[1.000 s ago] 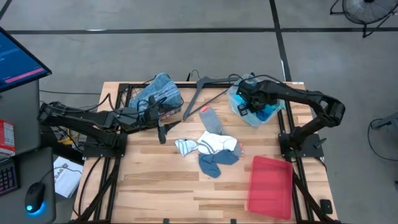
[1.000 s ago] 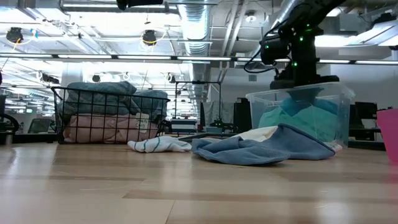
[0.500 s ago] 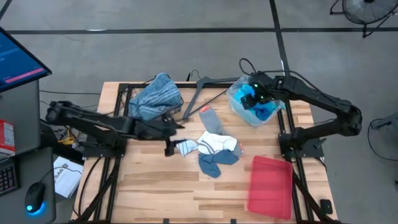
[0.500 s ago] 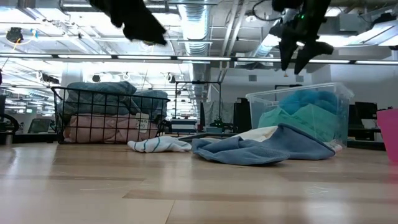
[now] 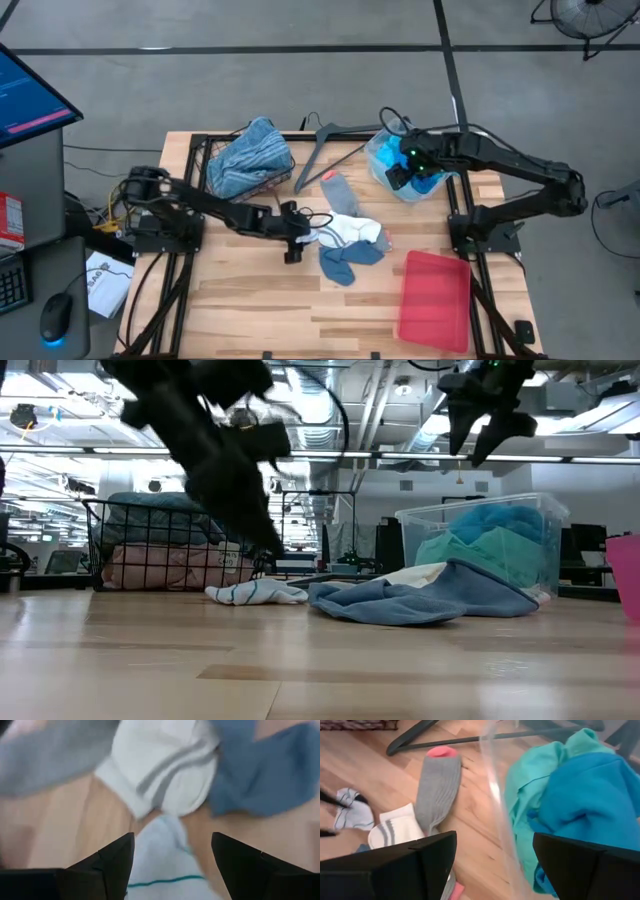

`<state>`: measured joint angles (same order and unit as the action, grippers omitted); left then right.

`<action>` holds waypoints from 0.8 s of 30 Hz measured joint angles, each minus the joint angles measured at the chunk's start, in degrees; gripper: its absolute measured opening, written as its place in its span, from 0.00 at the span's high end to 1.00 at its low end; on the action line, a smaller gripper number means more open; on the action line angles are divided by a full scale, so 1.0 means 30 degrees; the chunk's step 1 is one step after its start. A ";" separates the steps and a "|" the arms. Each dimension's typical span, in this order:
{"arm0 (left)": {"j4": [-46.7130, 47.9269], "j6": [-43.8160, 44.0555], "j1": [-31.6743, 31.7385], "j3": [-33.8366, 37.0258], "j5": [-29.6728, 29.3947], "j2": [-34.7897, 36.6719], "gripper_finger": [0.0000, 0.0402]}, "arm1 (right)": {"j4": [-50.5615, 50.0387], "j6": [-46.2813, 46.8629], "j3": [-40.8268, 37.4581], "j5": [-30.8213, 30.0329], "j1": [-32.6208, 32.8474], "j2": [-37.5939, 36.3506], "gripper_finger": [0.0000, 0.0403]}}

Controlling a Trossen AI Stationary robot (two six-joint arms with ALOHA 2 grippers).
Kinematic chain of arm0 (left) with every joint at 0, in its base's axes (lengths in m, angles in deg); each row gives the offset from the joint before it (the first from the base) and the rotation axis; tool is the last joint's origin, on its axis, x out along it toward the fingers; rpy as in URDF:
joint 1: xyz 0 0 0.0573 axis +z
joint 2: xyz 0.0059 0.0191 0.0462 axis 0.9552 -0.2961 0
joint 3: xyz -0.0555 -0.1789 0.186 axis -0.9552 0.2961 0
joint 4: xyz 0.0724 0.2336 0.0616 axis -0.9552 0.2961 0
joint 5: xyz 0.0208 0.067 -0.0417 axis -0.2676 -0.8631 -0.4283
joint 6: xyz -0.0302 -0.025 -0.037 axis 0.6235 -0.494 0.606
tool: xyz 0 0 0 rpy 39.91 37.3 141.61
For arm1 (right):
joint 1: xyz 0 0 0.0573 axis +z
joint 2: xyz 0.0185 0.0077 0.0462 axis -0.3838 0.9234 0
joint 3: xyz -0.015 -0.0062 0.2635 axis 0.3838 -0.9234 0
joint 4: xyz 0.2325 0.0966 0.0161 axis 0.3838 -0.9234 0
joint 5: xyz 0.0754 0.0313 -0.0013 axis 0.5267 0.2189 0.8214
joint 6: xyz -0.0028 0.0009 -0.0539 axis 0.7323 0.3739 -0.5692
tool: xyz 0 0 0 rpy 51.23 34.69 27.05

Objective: Pick & Place Cloths
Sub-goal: Put the white patterned sock into the pink bin

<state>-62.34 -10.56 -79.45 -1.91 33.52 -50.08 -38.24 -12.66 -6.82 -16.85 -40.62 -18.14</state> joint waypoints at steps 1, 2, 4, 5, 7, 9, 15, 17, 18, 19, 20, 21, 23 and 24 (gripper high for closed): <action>0.0047 0.0263 0.0160 -0.0001 0.0202 -0.0398 0.38 | -0.0005 0.0005 0.0000 -0.0009 0.0192 0.0000 0.36; 0.0120 0.0431 0.0288 -0.0001 0.0321 -0.0827 0.38 | -0.0005 0.0005 0.0000 -0.0015 0.0347 0.0000 0.36; 0.0094 0.0710 0.0463 -0.0001 0.0406 -0.1527 0.38 | -0.0005 0.0005 0.0000 -0.0058 0.0644 0.0000 0.36; 0.0109 0.0775 0.0535 -0.0001 0.0424 -0.1815 0.38 | 0.0002 0.0005 0.0000 -0.0064 0.0780 0.0000 0.36; -0.0109 0.0803 0.0624 -0.0032 0.0823 -0.2252 0.38 | 0.0004 0.0007 0.0000 -0.0082 0.1047 0.0000 0.36; -0.0296 0.0846 0.0600 -0.0101 0.1264 -0.2546 0.39 | 0.0083 0.0012 0.0000 -0.0109 0.1330 0.0000 0.36; 0.0461 0.1427 0.0186 0.0009 0.1600 -0.2001 0.70 | 0.1178 -0.0088 0.0000 -0.0126 0.2515 0.0000 0.36; 0.0736 0.1673 0.0196 0.0054 0.2190 -0.1266 0.88 | 0.1648 -0.0445 0.0000 -0.0124 0.3091 0.0000 0.36; 0.0884 0.1778 0.0239 0.0071 0.2395 -0.0693 0.94 | 0.1963 -0.0720 0.0000 -0.0124 0.3413 0.0000 0.36; 0.0639 0.1885 0.0318 0.0056 0.2453 -0.0047 0.96 | 0.2352 -0.0930 0.0000 -0.0124 0.3738 0.0000 0.36; 0.0577 0.2055 0.0345 0.0023 0.2453 0.0660 0.96 | 0.2731 -0.1120 0.0000 -0.0124 0.4037 0.0000 0.36; 0.0564 0.2279 0.0372 0.0021 0.2446 0.1302 0.96 | 0.3180 -0.1278 -0.0007 -0.0124 0.4317 0.0000 0.36; 0.0597 0.2446 0.0526 0.0050 0.2446 0.2834 0.97 | 0.4629 -0.1681 -0.0017 -0.0131 0.4950 0.0044 0.36; 0.0135 0.2499 0.0622 0.0051 0.2434 0.3603 0.98 | 0.5487 -0.1968 -0.0053 -0.0131 0.5283 0.0145 0.36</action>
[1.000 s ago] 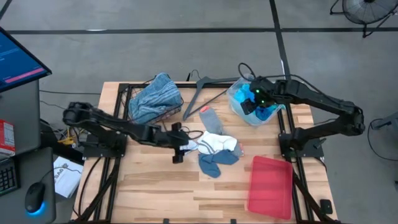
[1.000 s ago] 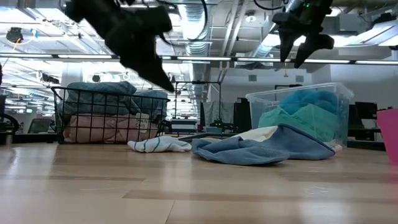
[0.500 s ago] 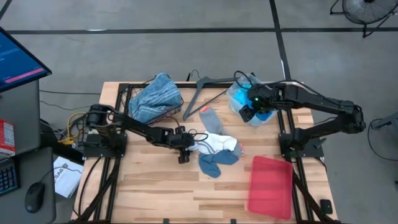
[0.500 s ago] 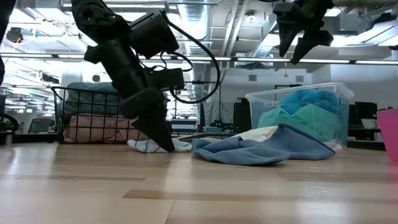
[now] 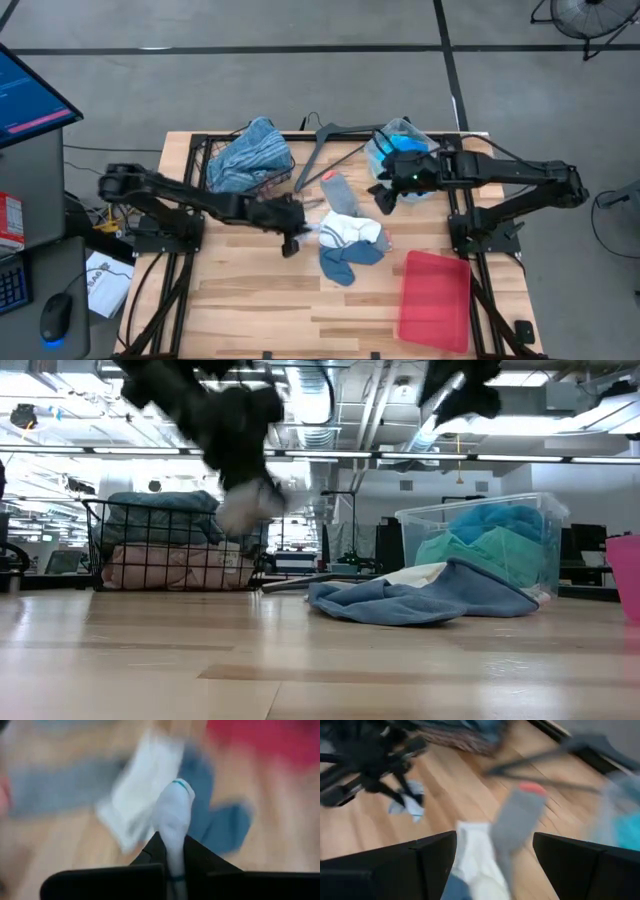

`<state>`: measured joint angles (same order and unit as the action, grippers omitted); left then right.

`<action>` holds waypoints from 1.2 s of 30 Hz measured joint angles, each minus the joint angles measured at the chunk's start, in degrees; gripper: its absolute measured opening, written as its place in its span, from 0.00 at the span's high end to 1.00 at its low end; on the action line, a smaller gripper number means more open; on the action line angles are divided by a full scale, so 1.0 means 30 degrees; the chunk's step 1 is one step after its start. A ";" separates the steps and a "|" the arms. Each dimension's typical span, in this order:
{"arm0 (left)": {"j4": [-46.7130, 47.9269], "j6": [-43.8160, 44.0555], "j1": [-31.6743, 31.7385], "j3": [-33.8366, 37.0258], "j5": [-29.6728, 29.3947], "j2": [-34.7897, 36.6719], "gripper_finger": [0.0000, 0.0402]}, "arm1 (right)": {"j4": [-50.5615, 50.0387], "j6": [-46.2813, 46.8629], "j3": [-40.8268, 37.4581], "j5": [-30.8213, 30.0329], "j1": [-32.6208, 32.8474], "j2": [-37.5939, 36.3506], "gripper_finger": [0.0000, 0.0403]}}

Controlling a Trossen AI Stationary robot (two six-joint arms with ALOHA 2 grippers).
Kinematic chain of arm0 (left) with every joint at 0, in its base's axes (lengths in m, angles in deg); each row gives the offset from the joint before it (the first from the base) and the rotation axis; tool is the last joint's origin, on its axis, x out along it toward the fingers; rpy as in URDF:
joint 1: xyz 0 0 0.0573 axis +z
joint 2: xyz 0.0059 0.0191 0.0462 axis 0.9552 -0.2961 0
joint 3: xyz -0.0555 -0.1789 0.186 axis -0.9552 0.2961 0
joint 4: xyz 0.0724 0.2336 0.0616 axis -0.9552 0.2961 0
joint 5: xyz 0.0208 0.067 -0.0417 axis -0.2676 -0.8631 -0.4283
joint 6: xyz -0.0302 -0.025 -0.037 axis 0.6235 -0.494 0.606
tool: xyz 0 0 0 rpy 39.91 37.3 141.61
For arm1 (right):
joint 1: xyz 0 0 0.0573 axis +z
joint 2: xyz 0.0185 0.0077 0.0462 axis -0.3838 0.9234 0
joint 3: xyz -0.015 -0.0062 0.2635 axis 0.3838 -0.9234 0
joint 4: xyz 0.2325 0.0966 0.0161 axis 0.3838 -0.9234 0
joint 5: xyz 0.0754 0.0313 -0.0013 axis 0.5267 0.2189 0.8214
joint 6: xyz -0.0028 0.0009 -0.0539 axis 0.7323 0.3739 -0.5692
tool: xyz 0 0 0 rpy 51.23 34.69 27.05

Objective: Pick & Place Cloths
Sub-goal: Put the white patterned sock into the pink bin

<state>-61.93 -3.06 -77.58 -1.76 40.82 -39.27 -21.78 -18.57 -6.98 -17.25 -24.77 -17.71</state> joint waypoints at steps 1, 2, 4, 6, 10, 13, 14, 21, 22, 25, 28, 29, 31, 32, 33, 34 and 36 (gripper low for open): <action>-0.0415 0.0090 0.0112 -0.0030 -0.0037 0.0857 0.98 | 0.0814 -0.0382 -0.0022 0.0000 0.0316 0.0107 0.36; -0.0722 0.0288 0.0258 -0.0023 -0.0122 0.1705 0.98 | 0.1602 -0.0938 -0.0056 0.0007 0.0580 0.0257 0.36; -0.2445 0.0351 0.0651 -0.0065 -0.0165 0.3086 0.98 | 0.3593 -0.2242 -0.0049 0.0004 0.1201 0.0657 0.36; -0.3857 0.0343 0.1027 -0.0045 -0.0199 0.4241 0.98 | 0.5522 -0.3634 -0.0049 0.0007 0.1644 0.1184 0.36; -0.5683 0.0343 0.1714 -0.0060 0.0356 0.5811 0.99 | 0.9914 -0.5988 -0.0032 0.0097 0.2089 0.2431 0.36; -0.6288 0.0329 0.1834 -0.0049 0.0501 0.6317 0.99 | 1.2643 -0.7334 -0.0071 0.0131 0.2072 0.3293 0.36; -0.6573 0.0309 0.1831 -0.0048 0.0510 0.6333 0.99 | 1.3670 -0.7688 -0.0058 0.0128 0.2017 0.3596 0.36; -0.6903 -0.0332 0.1721 -0.0045 0.0529 0.6277 0.99 | 1.8554 -0.8723 -0.0064 0.0920 0.1072 0.4774 0.36; -0.6905 -0.0340 0.1721 -0.0045 0.0527 0.6268 0.99 | 1.9093 -0.8723 -0.0037 0.1185 0.0933 0.4981 0.36; -0.7092 -0.0672 0.1721 -0.0045 0.0493 0.6282 0.98 | 1.9380 -0.8582 -0.0049 0.2263 0.0623 0.5294 0.36; -0.7257 -0.0940 0.1773 -0.0045 0.0310 0.6275 0.99 | 1.9921 -0.8531 0.0013 0.3190 0.0548 0.5567 0.36; -0.7502 -0.1005 0.1824 -0.0045 0.0310 0.6275 0.99 | 1.9847 -0.8531 0.0045 0.3259 0.0568 0.5601 0.36; -0.7675 -0.1026 0.1860 -0.0045 0.0296 0.6282 0.98 | 1.9738 -0.8534 0.0045 0.3308 0.0607 0.5633 0.36; -0.7640 -0.1034 0.1860 -0.0045 0.0296 0.6277 0.98 | 1.9757 -0.8540 0.0049 0.3315 0.0614 0.5629 0.36; -0.7624 -0.1034 0.1860 -0.0045 0.0288 0.6275 0.99 | 1.9788 -0.8527 0.0080 0.3308 0.0614 0.5626 0.36; -0.7639 -0.1036 0.1860 -0.0045 0.0285 0.6275 0.99 | 1.9790 -0.8533 0.0096 0.3281 0.0607 0.5626 0.37; -0.7697 -0.1106 0.1860 -0.0046 0.0281 0.6275 0.99 | 1.9763 -0.8533 0.0089 0.3089 0.0599 0.5621 0.41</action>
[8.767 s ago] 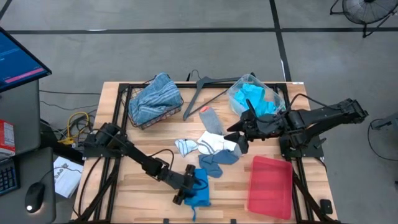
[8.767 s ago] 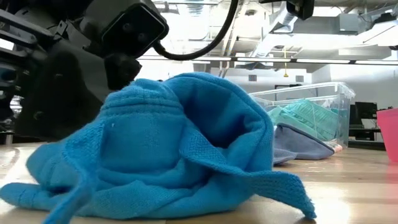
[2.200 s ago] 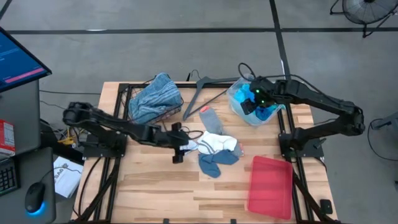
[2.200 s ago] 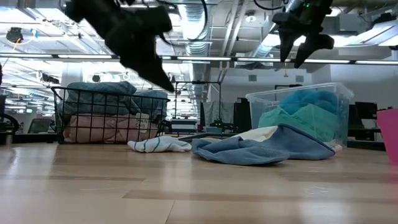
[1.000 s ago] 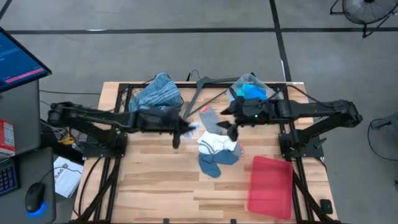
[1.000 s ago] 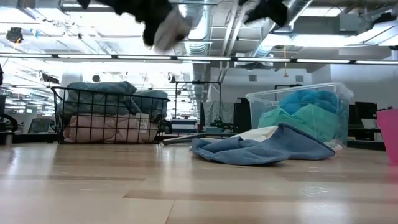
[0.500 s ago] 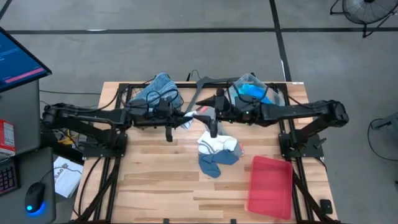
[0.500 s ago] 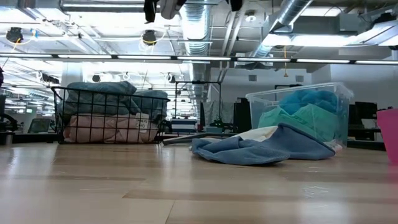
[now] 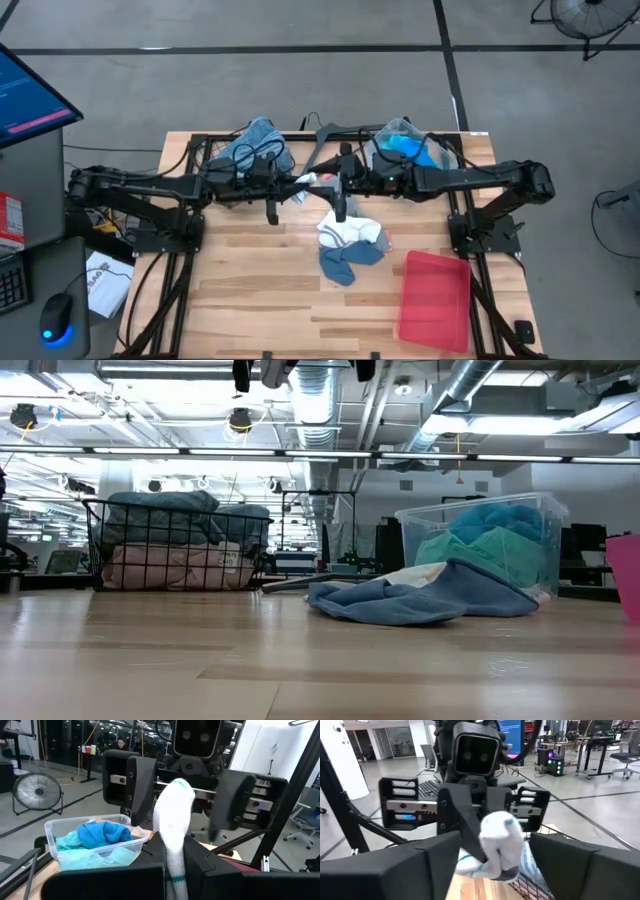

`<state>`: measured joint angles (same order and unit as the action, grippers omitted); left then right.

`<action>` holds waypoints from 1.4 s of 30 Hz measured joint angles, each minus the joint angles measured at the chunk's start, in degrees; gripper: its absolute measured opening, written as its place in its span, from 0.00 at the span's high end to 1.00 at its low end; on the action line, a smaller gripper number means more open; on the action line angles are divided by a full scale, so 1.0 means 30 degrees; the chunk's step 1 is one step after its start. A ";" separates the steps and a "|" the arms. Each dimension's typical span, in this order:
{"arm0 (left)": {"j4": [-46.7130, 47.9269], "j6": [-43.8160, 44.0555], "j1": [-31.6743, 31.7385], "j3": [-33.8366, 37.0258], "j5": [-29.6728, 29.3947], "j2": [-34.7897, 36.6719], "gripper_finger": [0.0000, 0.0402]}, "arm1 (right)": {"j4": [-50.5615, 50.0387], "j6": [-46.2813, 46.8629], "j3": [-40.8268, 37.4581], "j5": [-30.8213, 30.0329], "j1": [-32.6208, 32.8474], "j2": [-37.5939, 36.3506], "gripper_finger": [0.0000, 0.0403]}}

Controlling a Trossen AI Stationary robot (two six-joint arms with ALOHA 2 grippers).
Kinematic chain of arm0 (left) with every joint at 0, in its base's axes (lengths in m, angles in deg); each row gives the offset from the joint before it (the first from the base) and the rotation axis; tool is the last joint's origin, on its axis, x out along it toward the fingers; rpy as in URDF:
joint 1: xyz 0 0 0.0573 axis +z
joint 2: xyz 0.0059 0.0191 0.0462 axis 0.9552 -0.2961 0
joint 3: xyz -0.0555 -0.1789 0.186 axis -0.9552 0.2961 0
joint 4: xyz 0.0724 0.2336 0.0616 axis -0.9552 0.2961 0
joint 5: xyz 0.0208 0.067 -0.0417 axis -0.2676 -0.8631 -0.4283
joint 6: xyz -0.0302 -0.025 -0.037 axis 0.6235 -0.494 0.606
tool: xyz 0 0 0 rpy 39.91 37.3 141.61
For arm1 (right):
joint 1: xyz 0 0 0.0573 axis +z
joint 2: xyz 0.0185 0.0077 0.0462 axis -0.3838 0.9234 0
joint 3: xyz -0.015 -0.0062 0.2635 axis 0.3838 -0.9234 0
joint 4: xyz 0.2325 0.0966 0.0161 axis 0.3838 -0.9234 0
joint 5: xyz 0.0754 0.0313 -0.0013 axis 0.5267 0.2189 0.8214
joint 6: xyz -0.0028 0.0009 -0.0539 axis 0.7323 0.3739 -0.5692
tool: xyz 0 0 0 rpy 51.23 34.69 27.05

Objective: Pick & Place Cloths
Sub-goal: Put the white patterned sock into the pink bin

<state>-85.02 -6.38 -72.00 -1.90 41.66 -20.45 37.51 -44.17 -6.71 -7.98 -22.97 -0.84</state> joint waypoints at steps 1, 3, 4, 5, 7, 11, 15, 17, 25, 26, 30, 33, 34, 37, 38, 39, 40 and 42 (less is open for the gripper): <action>0.0000 0.0000 0.0000 0.0001 0.0000 0.0000 0.99 | -0.0021 -0.0004 0.0000 0.0000 -0.0015 -0.0028 0.45; -0.0052 0.0000 0.0000 0.0001 0.0000 0.0000 0.98 | 0.0010 -0.0005 0.0005 0.0000 -0.0044 -0.0068 0.52; -0.0113 0.0000 0.0000 0.0001 -0.0006 0.0000 0.98 | -0.0027 -0.0001 0.0007 0.0000 -0.0051 -0.0068 0.56; -0.0131 0.0000 0.0000 0.0001 -0.0007 0.0000 0.99 | -0.0084 -0.0007 0.0007 0.0000 -0.0051 -0.0068 0.60; -0.0138 0.0000 0.0000 0.0001 -0.0007 0.0000 0.99 | -0.0117 -0.0047 0.0000 0.0000 -0.0044 -0.0031 0.69; -0.0165 0.0055 0.0000 0.0001 -0.0122 0.0000 0.99 | -0.0056 -0.0160 0.0007 0.0005 -0.0036 -0.0031 0.93; -0.0199 0.0081 0.0001 0.0001 -0.0147 -0.0101 0.99 | -0.0061 0.0148 0.0007 -0.0021 -0.0036 -0.0039 0.97; -0.0254 0.0080 0.0000 -0.0006 -0.0094 -0.0153 0.97 | -0.0023 0.0452 0.0007 -0.0062 -0.0036 -0.0054 0.98; 0.1048 -0.0106 0.0007 -0.0028 0.1081 -0.0294 0.83 | -0.2789 0.1536 0.0013 -0.2128 -0.0007 -0.1305 0.99; 0.1312 0.0021 -0.0009 -0.0028 0.1416 -0.0291 0.80 | -0.3710 0.1675 0.0013 -0.2464 0.0013 -0.1653 0.99; 0.2257 0.0087 -0.0313 -0.0021 0.2208 -0.0305 0.68 | -0.7691 0.3278 0.0015 -0.3193 0.0168 -0.3218 1.00; 0.2846 0.0093 -0.0512 -0.0021 0.2208 -0.0291 0.60 | -1.2214 0.5751 0.0018 -0.3223 0.0958 -0.4558 1.00; 0.2958 0.0094 -0.0561 -0.0015 0.2200 -0.0291 0.58 | -1.3912 0.6788 0.0022 -0.3186 0.1401 -0.4959 1.00; 0.2968 0.0099 -0.0627 -0.0013 0.2149 -0.0277 0.53 | -1.8697 1.0439 0.0022 -0.3098 0.3337 -0.5874 1.00; 0.2990 0.0095 -0.0627 -0.0013 0.2145 -0.0277 0.53 | -2.0183 1.1802 0.0022 -0.3089 0.4160 -0.6097 1.00; 0.3016 0.0095 -0.0627 -0.0013 0.2142 -0.0277 0.52 | -2.1583 1.3224 0.0010 -0.3085 0.5098 -0.6304 1.00; 0.2997 0.0095 -0.0614 -0.0013 0.2135 -0.0277 0.52 | -2.2686 1.4719 0.0007 -0.3034 0.6072 -0.6468 1.00; 0.2994 0.0095 -0.0506 -0.0013 0.2120 -0.0277 0.52 | -2.4567 1.7737 0.0015 -0.2810 0.8129 -0.6656 1.00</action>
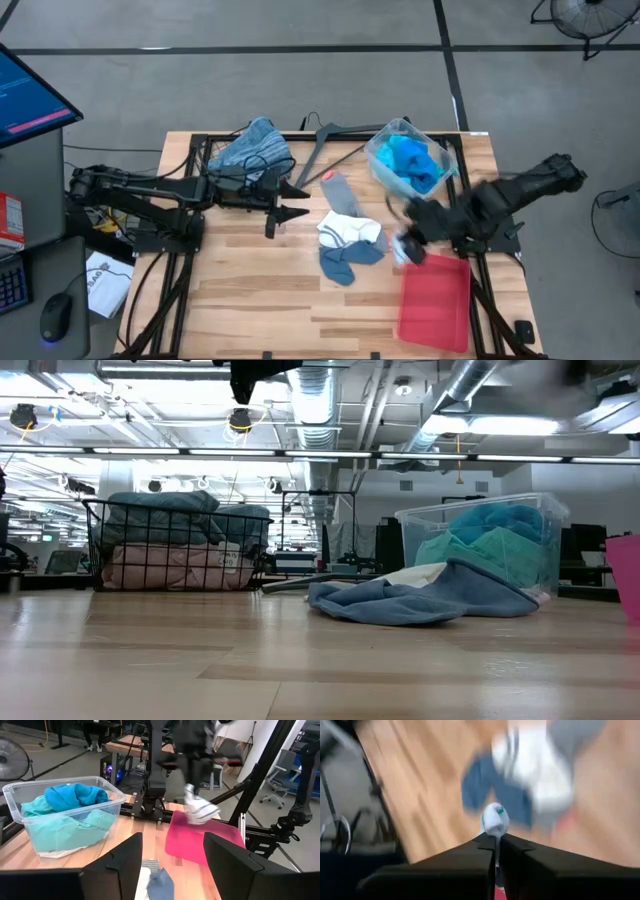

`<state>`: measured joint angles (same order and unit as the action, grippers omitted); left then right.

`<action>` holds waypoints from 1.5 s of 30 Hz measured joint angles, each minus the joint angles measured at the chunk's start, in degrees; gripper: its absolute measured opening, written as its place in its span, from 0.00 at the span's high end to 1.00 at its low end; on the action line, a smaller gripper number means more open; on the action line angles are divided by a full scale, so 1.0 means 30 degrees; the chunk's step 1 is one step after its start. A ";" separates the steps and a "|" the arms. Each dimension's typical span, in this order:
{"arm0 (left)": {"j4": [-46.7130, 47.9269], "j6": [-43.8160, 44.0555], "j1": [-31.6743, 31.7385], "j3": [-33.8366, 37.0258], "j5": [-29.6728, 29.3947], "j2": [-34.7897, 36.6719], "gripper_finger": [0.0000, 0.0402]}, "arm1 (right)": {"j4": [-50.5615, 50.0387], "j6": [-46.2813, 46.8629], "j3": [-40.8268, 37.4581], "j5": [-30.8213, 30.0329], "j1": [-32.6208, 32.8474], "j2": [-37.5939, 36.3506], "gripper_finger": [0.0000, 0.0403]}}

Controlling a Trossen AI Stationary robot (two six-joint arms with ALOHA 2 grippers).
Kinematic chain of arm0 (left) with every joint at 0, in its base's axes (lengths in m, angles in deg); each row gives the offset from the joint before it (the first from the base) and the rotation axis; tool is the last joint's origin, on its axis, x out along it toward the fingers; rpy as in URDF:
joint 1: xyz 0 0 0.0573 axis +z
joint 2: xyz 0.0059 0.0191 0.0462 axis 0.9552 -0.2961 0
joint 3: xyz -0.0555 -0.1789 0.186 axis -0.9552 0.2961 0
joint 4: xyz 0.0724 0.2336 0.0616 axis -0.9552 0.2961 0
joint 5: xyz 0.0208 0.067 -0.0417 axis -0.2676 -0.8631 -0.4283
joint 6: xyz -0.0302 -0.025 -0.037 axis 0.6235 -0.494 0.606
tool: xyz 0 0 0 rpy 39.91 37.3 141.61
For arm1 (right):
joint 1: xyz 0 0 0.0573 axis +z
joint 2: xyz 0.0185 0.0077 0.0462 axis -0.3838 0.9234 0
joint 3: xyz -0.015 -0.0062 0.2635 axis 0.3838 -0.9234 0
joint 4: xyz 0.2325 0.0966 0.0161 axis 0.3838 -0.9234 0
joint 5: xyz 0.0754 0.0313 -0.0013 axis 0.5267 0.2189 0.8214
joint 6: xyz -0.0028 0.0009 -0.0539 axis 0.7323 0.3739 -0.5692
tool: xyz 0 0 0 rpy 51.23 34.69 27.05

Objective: Pick & Place Cloths
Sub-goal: Put the white patterned sock into the pink bin, then put the blue sock into the pink bin

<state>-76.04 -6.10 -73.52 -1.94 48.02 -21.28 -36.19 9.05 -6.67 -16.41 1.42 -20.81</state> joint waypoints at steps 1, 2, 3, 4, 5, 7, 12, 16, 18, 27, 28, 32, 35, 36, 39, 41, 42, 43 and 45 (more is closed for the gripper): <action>0.0000 0.0000 0.0046 0.0000 -0.0011 0.0000 0.52 | -0.0909 0.1556 -0.0007 0.0099 0.1082 -0.0012 1.00; -0.0004 0.0000 0.0101 0.0000 -0.0044 0.0000 0.52 | -0.1706 0.3098 -0.0007 0.0155 0.2100 0.0069 1.00; -0.0007 0.0000 0.0165 0.0000 -0.0053 0.0000 0.52 | -0.2362 0.4629 -0.0007 0.0153 0.3086 0.0188 1.00; -0.0007 0.0000 0.0191 0.0000 -0.0166 0.0000 0.52 | -0.3034 0.6023 -0.0007 0.0176 0.4049 0.0407 1.00; -0.0007 0.0000 0.0239 0.0000 -0.0338 0.0000 0.52 | -0.3591 0.7370 -0.0007 0.0247 0.4954 0.0694 1.00; -0.0007 -0.0084 0.0273 0.0000 -0.0570 0.0000 0.52 | -0.4347 0.9562 -0.0013 0.0300 0.6562 0.1406 1.00; -0.0015 -0.0666 0.0273 0.0000 -0.0637 0.0000 0.49 | -0.4172 1.3029 -0.0874 0.0712 0.9030 0.3518 1.00; 0.0006 -0.0691 0.0273 0.0000 -0.0709 -0.0099 0.47 | -0.2743 1.4064 -0.2195 0.2377 1.0032 0.5570 0.97; -0.0048 -0.0699 0.0273 0.0000 -0.0707 -0.0095 0.46 | -0.1713 1.4427 -0.2787 0.2925 1.0458 0.6487 0.95; -0.0022 -0.0703 0.0273 0.0000 -0.0703 -0.0095 0.45 | 0.0377 1.4257 -0.3111 0.4086 1.0870 0.9053 0.68; -0.0022 -0.0685 0.0273 0.0000 -0.0700 -0.0095 0.45 | 0.0512 1.4120 -0.3111 0.4223 1.0791 0.9050 0.62; 0.0015 -0.0041 0.0273 0.0022 -0.0692 0.0251 0.43 | 0.0949 1.2242 -0.3014 0.4325 1.0137 0.7819 0.39; -0.0031 0.0774 0.0273 0.0022 -0.0692 0.1020 0.44 | -0.0011 1.0958 -0.2665 0.4284 0.9045 0.6341 0.27; -0.0025 0.0912 0.0273 0.0022 -0.0692 0.1346 0.44 | -0.0337 1.0453 -0.2519 0.4235 0.8516 0.5824 0.24; 0.0070 0.0993 0.0273 0.0022 -0.0694 0.2562 0.47 | -0.0786 0.8553 -0.2227 0.2908 0.6800 0.4393 0.21; 0.0403 0.0998 0.0273 0.0008 -0.0866 0.3517 0.50 | -0.0790 0.6906 -0.2178 0.1519 0.5381 0.3757 0.21; 0.0911 0.0998 0.0273 0.0007 -0.1069 0.4045 0.52 | -0.0837 0.5907 -0.2178 0.0923 0.4583 0.3630 0.21; 0.1366 0.0923 0.0273 0.0007 -0.1211 0.4502 0.54 | -0.0963 0.4923 -0.2178 0.0424 0.3761 0.3630 0.21; 0.2647 0.0838 0.0265 0.0000 -0.1624 0.5459 0.62 | -0.0821 0.2669 -0.2186 -0.0366 0.2111 0.3852 0.22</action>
<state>-68.10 -3.58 -72.72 -1.94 43.15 -4.90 -38.66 17.05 -13.23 -17.51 7.75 -9.26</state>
